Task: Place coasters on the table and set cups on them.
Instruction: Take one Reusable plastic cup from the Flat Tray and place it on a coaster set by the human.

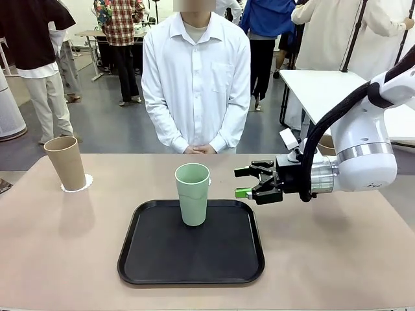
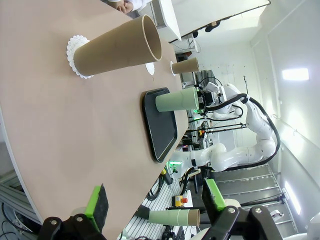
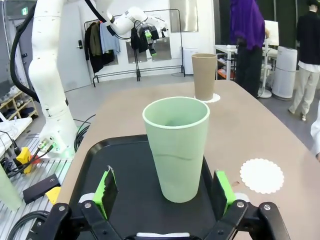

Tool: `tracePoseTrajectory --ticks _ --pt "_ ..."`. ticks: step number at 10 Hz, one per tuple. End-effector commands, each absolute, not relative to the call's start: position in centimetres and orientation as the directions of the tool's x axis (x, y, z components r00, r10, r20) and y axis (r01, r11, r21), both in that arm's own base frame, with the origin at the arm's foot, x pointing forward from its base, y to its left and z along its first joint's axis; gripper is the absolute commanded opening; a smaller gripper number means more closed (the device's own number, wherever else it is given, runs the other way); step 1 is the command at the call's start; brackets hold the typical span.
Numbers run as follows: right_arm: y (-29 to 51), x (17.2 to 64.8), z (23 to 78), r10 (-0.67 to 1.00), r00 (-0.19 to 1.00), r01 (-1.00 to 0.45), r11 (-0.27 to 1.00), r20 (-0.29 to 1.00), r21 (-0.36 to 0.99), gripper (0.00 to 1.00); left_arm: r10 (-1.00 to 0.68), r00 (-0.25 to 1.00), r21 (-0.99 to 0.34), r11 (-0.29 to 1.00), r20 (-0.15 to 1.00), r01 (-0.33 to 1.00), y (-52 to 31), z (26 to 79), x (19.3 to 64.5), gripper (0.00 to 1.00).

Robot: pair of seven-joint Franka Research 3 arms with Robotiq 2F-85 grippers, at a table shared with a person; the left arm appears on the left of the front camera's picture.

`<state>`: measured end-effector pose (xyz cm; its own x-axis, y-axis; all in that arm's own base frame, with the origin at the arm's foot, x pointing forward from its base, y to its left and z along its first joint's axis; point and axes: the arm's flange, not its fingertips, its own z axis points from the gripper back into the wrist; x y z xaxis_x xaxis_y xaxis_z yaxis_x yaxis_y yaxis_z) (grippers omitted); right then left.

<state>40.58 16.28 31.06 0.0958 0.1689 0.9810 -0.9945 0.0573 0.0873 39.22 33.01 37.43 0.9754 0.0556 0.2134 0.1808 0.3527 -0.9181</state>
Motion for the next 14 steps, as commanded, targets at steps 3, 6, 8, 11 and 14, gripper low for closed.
tracePoseTrajectory --ticks 3,6,8,11,14 --pt "16.1 40.5 31.1 0.152 0.097 -0.995 0.052 0.984 0.090 1.00 0.056 0.974 -0.919 0.348 0.219 0.187 33.0 37.7 39.0 1.00" --pt "16.7 41.2 30.1 0.157 0.126 -0.992 0.041 0.979 0.121 1.00 0.056 0.974 -0.919 0.348 0.219 0.187 33.0 37.7 39.0 1.00" --pt "17.3 42.0 28.1 0.164 0.130 -0.991 0.035 0.978 0.125 1.00 0.056 0.974 -0.919 0.348 0.219 0.187 33.0 37.7 39.0 1.00" --pt "18.1 42.9 26.6 0.163 0.099 -0.995 0.046 0.982 0.093 1.00 0.056 0.974 -0.919 0.348 0.219 0.187 33.0 37.7 39.0 1.00" --pt "19.5 44.2 25.1 0.174 0.102 -0.995 0.039 0.979 0.097 1.00 0.056 0.974 -0.919 0.348 0.219 0.187 33.0 37.7 39.0 1.00"
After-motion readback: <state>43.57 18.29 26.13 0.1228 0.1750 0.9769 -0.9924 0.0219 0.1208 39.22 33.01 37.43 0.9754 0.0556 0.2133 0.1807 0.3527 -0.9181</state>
